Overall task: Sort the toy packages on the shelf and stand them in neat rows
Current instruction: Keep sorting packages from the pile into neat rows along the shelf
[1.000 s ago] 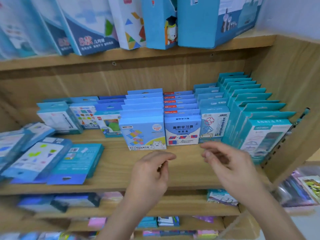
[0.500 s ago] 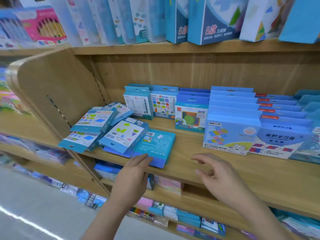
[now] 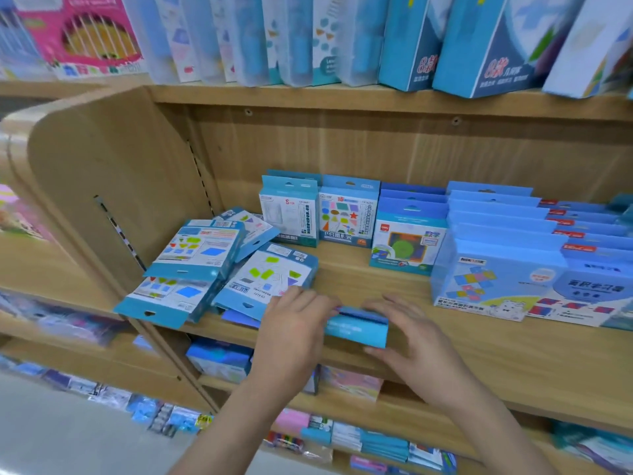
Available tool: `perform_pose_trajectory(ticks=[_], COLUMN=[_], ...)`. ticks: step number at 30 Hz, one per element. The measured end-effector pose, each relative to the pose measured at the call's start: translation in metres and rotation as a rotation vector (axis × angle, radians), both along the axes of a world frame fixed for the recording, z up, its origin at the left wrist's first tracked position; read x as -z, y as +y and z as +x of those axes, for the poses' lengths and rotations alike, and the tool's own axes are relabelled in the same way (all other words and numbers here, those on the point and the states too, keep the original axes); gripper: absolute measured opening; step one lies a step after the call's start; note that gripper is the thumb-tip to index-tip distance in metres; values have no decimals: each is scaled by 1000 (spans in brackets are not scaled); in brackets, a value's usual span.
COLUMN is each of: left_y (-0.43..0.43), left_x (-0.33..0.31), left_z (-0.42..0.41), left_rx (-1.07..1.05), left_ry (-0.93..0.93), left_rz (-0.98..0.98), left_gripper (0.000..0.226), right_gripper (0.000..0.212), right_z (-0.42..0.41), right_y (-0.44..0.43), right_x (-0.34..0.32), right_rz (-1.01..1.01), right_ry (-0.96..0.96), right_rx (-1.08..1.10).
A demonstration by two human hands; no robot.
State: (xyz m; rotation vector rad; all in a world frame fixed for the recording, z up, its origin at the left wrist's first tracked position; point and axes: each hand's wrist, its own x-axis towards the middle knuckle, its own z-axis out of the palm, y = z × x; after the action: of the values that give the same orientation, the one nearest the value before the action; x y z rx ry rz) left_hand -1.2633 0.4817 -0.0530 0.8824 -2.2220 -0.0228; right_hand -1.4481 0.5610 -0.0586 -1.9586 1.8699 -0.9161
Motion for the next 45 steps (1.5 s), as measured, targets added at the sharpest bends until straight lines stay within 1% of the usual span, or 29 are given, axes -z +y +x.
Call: perform_pose_trajectory(ticks=[1, 2, 3, 4, 5, 7, 9, 10, 14, 22, 24, 27, 30, 32, 35, 37, 40, 42, 45], left_y=[0, -2, -3, -6, -9, -9, 0, 5, 14, 12, 11, 13, 15, 17, 25, 34, 51, 63, 83], left_x=[-12, -22, -29, -32, -32, -29, -22, -19, -22, -24, -23, -19, -14, -10, -10, -11, -14, -15, -12], left_z=[-2, -3, -4, -3, -2, 2, 2, 1, 1, 2, -1, -10, -25, -38, -64, -84, -114, -135, -164], left_rx=[20, 15, 4, 0, -1, 46, 148, 187, 218, 206, 215, 232, 241, 247, 301, 336, 393, 411, 401], left_ry=[141, 288, 432, 546, 619, 666, 648, 652, 741, 740, 734, 710, 679, 635, 557, 503, 457, 435, 444], left_rz=[145, 333, 527, 691, 809, 1011, 1168, 1209, 1231, 1206, 1212, 1204, 1158, 1132, 1116, 1080, 1057, 1050, 1092], left_gripper=[12, 6, 9, 17, 28, 46, 46, 43, 33, 33, 31, 34, 34, 32, 31, 28, 21, 25, 34], right_gripper=[48, 37, 29, 25, 22, 16, 19, 20, 26, 36, 34, 26, 18, 17, 25, 28, 25, 30, 37], right_z=[1, 2, 3, 4, 4, 3, 4, 4, 9, 10, 9, 3, -10, -23, -49, -68, -97, -116, -145], right_y=[-2, -3, -4, -6, -7, -10, -11, -11, -9, -11, -9, -1, 9, 18, 37, 52, 75, 91, 113], right_x=[-6, -11, -16, -20, -22, -24, -27, -28, -35, -34, -31, -28, -25, -23, -21, -18, -15, -14, -15], right_rz=[-19, -16, -4, 0, -1, 5, 19, 24, 36, 53, 43, 21, -2, -46, -111, -140, -178, -179, -152], right_ry=[-99, -219, -348, -469, -573, -747, -895, -949, -1047, -1080, -1079, -1060, -1018, -936, -783, -728, -674, -666, -688], right_rx=[34, 56, 67, 82, 113, 194, 243, 255, 260, 266, 266, 271, 306, 346, 376, 402, 460, 460, 450])
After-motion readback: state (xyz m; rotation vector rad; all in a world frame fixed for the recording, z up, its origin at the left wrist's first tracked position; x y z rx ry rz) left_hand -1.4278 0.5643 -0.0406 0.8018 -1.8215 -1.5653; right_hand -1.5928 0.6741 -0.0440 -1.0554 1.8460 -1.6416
